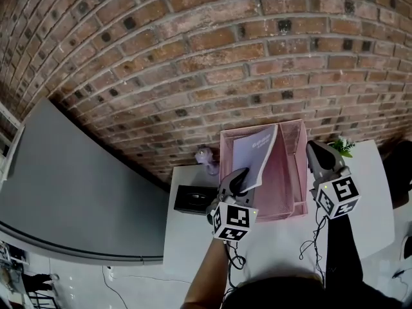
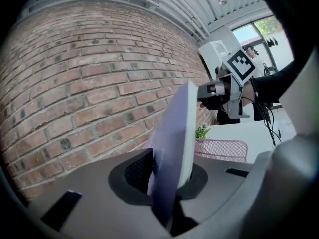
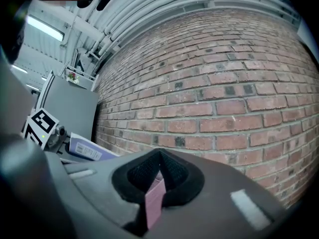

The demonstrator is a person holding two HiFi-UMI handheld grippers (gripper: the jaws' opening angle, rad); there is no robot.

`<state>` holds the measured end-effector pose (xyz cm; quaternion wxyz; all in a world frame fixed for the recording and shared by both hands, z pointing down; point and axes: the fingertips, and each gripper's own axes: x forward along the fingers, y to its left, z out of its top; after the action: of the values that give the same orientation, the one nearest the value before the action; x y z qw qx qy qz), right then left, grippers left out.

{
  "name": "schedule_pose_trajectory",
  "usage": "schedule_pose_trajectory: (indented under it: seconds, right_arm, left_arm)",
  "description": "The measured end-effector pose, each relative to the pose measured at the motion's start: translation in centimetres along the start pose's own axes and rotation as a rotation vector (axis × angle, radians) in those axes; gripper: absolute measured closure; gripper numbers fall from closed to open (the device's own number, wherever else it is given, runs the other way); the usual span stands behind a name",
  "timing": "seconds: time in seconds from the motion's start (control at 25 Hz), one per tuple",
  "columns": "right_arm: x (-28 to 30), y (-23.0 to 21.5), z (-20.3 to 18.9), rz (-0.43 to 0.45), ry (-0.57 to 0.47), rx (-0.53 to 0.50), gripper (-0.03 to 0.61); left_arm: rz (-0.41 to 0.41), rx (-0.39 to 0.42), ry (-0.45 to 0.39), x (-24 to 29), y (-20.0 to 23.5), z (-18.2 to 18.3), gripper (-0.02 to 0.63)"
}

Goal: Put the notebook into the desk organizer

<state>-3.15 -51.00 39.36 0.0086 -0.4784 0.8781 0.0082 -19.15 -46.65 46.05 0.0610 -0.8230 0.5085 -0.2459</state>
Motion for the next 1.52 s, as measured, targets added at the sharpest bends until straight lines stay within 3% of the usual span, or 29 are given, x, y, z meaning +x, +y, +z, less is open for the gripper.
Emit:
schedule_pose_trajectory:
  seconds: [0.28, 0.44, 0.64, 1.08, 1.44, 1.52]
  right_arm:
    - [-0.4, -0.8, 0.1, -0.015, 0.0, -0.002, 0.578]
    - [-0.5, -1.2, 0.0, -0.019, 0.004, -0.004, 0.578]
    - [-0.4, -1.2, -0.2, -0.016, 0.008, -0.003, 0.578]
    - [-0.6, -1.8, -0.5, -0.021, 0.01, 0.003, 0.578]
    - [-1.0, -1.9, -0.4, -0.027, 0.006, 0.002, 0.578]
    - [-1.1, -1.8, -0.2, -0.027, 0.004, 0.0, 0.578]
  left_arm:
    - [-0.033, -0.029, 0.05, 1.2, -1.1, -0.8, 0.557]
    - [-0.099, -0.004, 0.114, 1.9, -2.5, -1.5, 0.557]
    - [-0.18, -0.08, 0.145, 2.6, -3.7, -2.5, 0.555]
    - [-0.204, -0.132, 0.192, 3.8, -4.4, -2.9, 0.528]
    - [-0.281, -0.189, 0.219, 4.1, -5.6, -3.4, 0.322]
    - [-0.291, -0.192, 0.225, 3.9, -5.8, -3.4, 0.305]
